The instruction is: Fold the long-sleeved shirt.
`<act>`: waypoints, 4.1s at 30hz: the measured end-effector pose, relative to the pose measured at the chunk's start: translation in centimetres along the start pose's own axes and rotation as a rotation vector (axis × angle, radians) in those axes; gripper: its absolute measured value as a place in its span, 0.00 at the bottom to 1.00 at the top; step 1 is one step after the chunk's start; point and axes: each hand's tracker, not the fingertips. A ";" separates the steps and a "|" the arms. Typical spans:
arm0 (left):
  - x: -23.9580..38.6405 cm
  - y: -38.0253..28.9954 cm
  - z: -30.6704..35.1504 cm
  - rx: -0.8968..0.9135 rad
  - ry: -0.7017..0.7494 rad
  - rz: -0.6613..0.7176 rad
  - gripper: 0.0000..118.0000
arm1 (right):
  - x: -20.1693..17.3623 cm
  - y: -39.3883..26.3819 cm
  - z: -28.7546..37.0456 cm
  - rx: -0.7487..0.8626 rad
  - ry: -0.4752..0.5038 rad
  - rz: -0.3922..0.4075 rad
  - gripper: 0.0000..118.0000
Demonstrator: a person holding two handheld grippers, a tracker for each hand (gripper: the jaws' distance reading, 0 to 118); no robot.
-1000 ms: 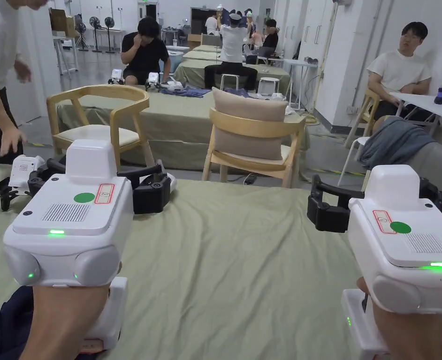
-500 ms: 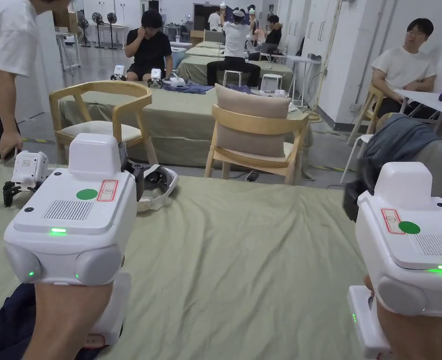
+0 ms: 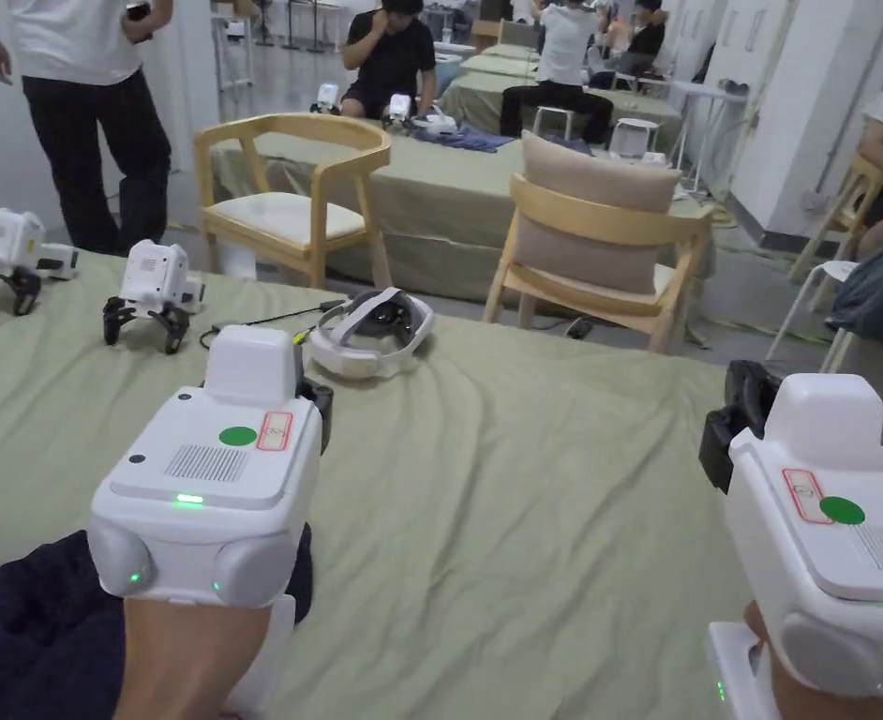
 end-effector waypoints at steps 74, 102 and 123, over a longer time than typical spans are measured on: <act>28.7 -20.2 -6.8 -0.683 -0.475 -0.082 0.87 | 12.8 -15.3 6.0 -0.386 -0.132 -0.147 0.01; 6.5 -14.1 1.2 -0.424 -0.216 0.007 0.02 | 4.1 -27.1 7.8 -0.858 0.174 -0.205 0.98; 19.8 -14.9 -28.6 -0.946 -0.502 0.277 0.81 | 8.1 -26.6 5.1 -0.762 0.249 -0.377 0.02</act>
